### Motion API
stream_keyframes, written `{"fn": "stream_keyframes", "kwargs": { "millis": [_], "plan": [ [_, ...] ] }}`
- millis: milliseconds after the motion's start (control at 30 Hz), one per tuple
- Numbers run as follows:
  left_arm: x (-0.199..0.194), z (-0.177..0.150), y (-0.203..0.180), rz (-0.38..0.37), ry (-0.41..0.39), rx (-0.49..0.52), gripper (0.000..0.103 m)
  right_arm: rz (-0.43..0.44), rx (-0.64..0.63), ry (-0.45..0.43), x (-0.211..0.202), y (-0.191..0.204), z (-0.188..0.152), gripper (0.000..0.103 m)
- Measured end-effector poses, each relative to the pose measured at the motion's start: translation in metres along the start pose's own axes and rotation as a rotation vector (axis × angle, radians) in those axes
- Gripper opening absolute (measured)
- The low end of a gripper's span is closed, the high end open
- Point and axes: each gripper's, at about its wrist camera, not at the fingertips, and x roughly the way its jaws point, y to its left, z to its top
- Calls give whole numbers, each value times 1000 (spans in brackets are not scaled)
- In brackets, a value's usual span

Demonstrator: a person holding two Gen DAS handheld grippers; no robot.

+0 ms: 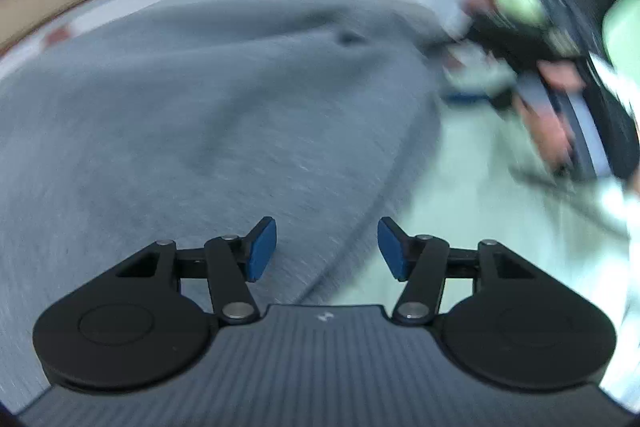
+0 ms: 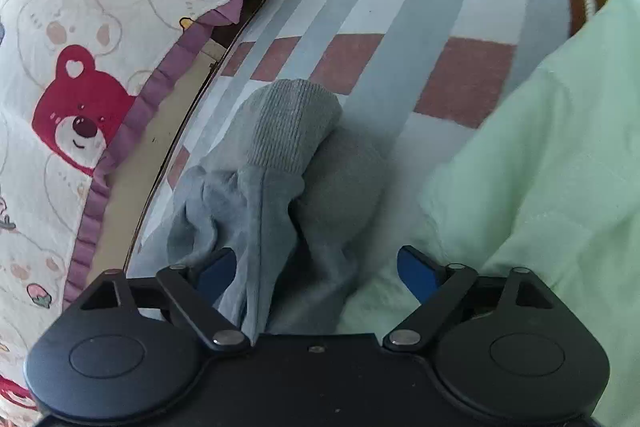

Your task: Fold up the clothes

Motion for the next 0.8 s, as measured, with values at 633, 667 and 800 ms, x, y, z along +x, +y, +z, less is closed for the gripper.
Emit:
{"fn": "stream_keyframes", "kwargs": {
  "millis": [633,667,800],
  "plan": [
    [-55,-32,40,70,-190,-145,58,19,-870,-529,-39,198,24,23],
    [-52,-34,43,65,-172,-169,58,-50,-857,-502,-22,185,27,24],
    [-38,-49,45,214,-25,-134,58,-272,-756,-299,50,118,38,24]
  ]
}}
